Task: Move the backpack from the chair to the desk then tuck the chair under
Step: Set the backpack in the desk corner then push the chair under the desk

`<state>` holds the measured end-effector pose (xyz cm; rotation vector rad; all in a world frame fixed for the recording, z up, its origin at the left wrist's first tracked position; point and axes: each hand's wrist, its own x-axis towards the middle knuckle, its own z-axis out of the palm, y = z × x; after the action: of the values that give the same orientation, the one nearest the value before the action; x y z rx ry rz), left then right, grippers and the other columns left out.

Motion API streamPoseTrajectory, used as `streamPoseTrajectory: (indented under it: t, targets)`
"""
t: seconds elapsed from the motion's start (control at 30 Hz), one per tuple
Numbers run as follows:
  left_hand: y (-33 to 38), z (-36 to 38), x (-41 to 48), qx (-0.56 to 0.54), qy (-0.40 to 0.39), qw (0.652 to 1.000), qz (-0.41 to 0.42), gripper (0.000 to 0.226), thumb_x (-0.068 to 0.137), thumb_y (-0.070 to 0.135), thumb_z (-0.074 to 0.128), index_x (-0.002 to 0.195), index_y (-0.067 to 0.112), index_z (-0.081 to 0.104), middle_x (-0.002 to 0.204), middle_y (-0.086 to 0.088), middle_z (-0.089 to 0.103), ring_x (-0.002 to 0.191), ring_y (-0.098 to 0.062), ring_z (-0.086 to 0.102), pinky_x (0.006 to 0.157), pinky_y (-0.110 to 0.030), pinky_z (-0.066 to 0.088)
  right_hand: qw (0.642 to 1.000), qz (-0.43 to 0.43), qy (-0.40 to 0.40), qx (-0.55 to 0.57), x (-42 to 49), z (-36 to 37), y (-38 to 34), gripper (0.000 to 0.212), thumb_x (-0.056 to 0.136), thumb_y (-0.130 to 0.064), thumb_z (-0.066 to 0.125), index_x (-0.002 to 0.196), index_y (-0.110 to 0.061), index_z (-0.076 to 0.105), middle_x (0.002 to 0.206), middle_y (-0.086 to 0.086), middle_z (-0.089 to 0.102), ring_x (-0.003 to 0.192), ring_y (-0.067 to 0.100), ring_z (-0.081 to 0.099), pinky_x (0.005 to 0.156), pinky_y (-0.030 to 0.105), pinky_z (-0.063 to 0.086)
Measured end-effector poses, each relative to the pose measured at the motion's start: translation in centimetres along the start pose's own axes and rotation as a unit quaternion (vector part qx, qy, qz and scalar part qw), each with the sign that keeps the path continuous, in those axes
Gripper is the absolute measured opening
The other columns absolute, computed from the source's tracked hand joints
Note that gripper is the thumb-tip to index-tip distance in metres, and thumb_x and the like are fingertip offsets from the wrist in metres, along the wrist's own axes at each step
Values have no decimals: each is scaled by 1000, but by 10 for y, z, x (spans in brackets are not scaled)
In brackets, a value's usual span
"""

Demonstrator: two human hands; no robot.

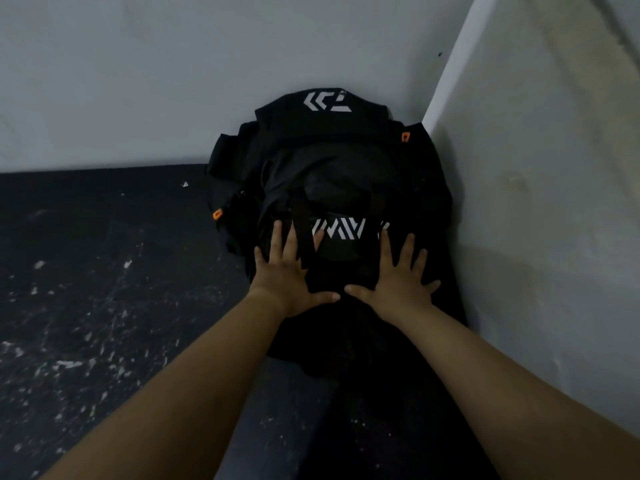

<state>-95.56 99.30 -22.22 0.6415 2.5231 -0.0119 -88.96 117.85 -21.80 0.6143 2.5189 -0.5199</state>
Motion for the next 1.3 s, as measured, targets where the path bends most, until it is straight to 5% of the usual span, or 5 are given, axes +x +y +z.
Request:
streamPoseTrajectory:
  t: [0.33, 0.53, 0.77, 1.13, 1.3]
  targets:
    - [17, -21, -12, 31, -39, 997, -53, 122, 68, 84, 51, 145, 36, -30, 159, -7, -31, 145, -38, -27, 115, -69, 6, 998, -8, -66, -4, -1, -16, 2, 129, 67, -74, 68, 142, -43, -32, 153, 5, -41, 144, 37, -25, 109, 75, 7]
    - [35, -30, -79, 63, -6, 997, -36, 101, 81, 69, 53, 155, 25, -1, 164, -9, 2, 150, -35, 3, 118, -61, 15, 994, -24, -99, -42, -54, -31, 0, 118, 74, -58, 70, 151, -36, -17, 160, 8, -24, 147, 37, -12, 114, 67, 5]
    - [26, -49, -195, 0, 72, 997, -5, 66, 91, 45, 54, 147, 18, 33, 164, -11, 10, 149, -34, 14, 119, -53, 21, 992, -95, -83, 7, -170, -25, -22, 113, 78, -55, 69, 153, -31, -12, 161, 10, -19, 148, 31, -12, 118, 55, 1]
    - [-42, -45, -402, -9, 204, 977, 55, 83, 92, 40, 55, 155, 22, 6, 165, -7, 6, 151, -29, 10, 121, -48, 18, 990, -131, 46, 15, -374, 0, -97, 108, 82, -47, 68, 154, -29, -10, 161, 10, -20, 148, 31, -14, 118, 55, 3]
    - [-78, -10, -510, 9, 232, 969, 80, 78, 92, 38, 55, 155, 21, 11, 164, -8, 8, 150, -31, 11, 121, -50, 18, 984, -156, 84, 7, -477, 59, -145, 103, 85, -46, 67, 154, -30, -8, 160, 8, -24, 147, 29, -19, 118, 54, 1]
